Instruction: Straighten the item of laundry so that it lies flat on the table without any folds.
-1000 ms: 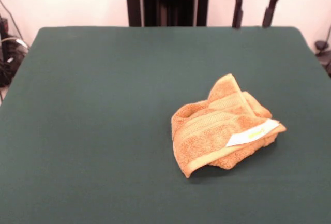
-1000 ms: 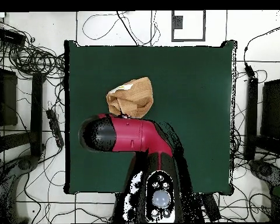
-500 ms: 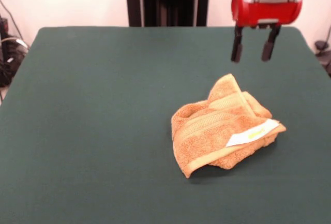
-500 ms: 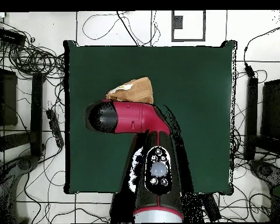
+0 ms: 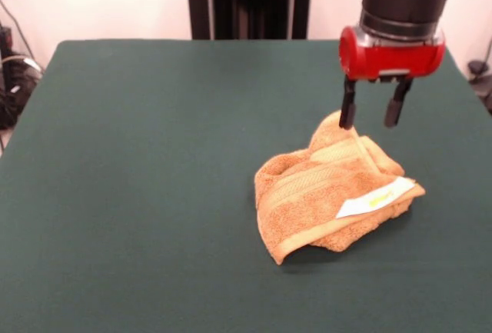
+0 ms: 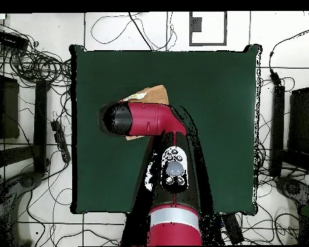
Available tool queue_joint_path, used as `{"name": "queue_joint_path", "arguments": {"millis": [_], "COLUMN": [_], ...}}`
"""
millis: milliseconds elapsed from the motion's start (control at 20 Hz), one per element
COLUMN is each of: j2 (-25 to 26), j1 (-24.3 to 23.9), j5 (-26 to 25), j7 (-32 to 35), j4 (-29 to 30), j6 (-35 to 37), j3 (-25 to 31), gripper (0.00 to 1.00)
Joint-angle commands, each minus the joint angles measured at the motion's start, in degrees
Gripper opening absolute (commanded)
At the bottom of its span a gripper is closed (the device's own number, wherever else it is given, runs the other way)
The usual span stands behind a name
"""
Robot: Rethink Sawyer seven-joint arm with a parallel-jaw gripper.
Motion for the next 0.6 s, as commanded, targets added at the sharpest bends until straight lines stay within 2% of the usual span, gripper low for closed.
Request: {"name": "queue_joint_path", "arguments": {"millis": [50,600], "j2": [3.63,4.61], "j1": [0.96,1.99], "j5": [-0.80,-0.72], "j7": [9.14,12.31], "j4": [-1.28,4.33], "j6": [1.38,-4.18], "j3": [0.84,-0.40], "gripper": [1.00,1.00]}}
